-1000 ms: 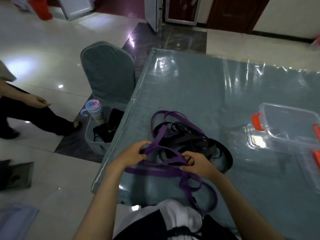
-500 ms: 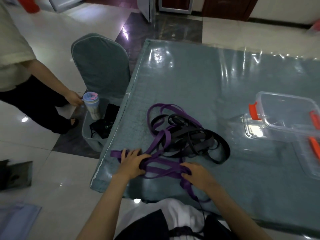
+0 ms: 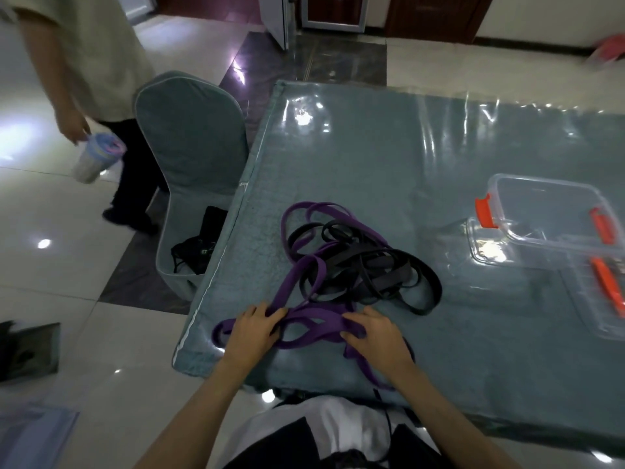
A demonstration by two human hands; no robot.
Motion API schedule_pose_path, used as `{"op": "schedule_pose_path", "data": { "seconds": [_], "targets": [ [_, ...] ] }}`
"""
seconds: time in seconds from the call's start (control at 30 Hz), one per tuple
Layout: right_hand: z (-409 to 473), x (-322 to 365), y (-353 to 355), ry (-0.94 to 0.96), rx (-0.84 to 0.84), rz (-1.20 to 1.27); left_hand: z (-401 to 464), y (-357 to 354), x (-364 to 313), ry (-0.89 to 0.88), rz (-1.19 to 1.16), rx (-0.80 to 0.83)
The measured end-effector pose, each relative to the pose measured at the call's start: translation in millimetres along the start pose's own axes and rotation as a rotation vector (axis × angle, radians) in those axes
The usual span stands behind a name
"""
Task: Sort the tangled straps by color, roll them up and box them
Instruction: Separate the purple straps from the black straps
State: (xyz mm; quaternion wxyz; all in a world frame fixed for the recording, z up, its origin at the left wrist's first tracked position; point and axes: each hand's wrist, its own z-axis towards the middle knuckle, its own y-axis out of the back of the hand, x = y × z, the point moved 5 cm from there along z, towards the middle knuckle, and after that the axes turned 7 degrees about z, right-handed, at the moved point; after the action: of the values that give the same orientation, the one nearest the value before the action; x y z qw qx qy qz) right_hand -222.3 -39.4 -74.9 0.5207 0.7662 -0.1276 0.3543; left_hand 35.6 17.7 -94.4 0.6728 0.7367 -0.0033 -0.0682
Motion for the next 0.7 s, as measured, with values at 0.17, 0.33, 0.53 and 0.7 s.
{"op": "schedule_pose_path", "data": {
  "seconds": [0.17,0.33,0.53,0.7],
  "targets": [
    [4,4,5,-0.043,-0.062,0.199,6,11,9,-0.022,-0.063,0.016],
    [5,5,7,-0.125,-0.095,0.482,12,14,10,0.027,-0.143,0.027],
    [4,5,11,-0.15,-0.153,0.672,6,18,10,0.107,-0.38,-0.044],
    [1,-3,23,-0.175,-0.223,0.815,-9,46,7,0.23,-0.757,-0.119]
  ]
}}
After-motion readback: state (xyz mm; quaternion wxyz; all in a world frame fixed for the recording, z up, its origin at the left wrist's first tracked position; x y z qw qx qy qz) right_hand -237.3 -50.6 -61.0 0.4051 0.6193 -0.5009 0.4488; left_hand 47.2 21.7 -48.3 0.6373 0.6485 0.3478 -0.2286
